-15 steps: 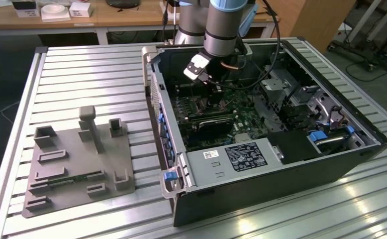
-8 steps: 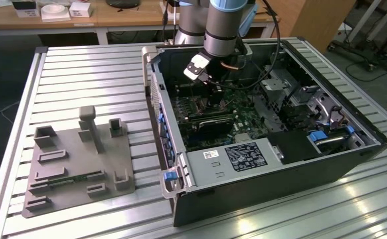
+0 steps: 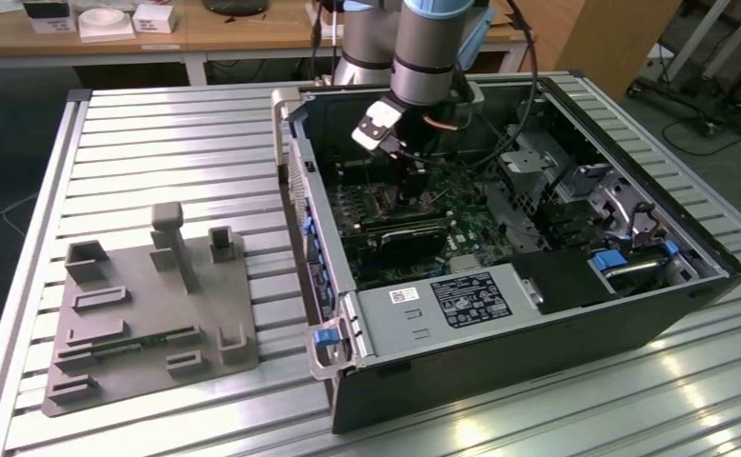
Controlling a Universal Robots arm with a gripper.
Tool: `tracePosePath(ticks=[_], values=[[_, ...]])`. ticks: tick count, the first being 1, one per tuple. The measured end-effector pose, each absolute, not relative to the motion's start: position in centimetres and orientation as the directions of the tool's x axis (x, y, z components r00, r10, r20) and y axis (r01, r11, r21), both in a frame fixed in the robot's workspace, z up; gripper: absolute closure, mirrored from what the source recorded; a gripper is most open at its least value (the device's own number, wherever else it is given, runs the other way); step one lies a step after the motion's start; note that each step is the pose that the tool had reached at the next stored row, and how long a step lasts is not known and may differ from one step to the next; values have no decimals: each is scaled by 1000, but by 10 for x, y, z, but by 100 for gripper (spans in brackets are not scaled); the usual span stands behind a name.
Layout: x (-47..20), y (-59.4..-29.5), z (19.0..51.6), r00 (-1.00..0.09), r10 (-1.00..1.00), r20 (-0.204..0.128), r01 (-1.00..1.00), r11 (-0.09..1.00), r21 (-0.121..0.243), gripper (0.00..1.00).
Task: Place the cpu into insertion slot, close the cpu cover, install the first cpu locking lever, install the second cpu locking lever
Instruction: 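Place the cpu into insertion slot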
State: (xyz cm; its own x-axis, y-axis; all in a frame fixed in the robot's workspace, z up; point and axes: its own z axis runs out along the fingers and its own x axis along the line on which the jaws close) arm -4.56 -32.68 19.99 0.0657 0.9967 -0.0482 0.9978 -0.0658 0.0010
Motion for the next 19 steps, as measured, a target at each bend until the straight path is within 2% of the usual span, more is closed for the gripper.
tracePosePath(ticks=[7, 9, 10, 13, 14, 16, 19], values=[[-46, -327, 210, 66, 997, -48, 998, -66, 1, 41], [-46, -327, 212, 66, 997, -48, 998, -66, 1, 53], [-46, -327, 213, 66, 997, -48, 998, -66, 1, 53], [-46, -327, 216, 66, 997, -48, 998, -66, 1, 71], [-46, -327, 217, 66, 997, -48, 998, -66, 1, 71], [-46, -327, 218, 66, 997, -48, 998, -66, 1, 83], [-45, -327, 218, 64, 997, -48, 998, -64, 1, 89]])
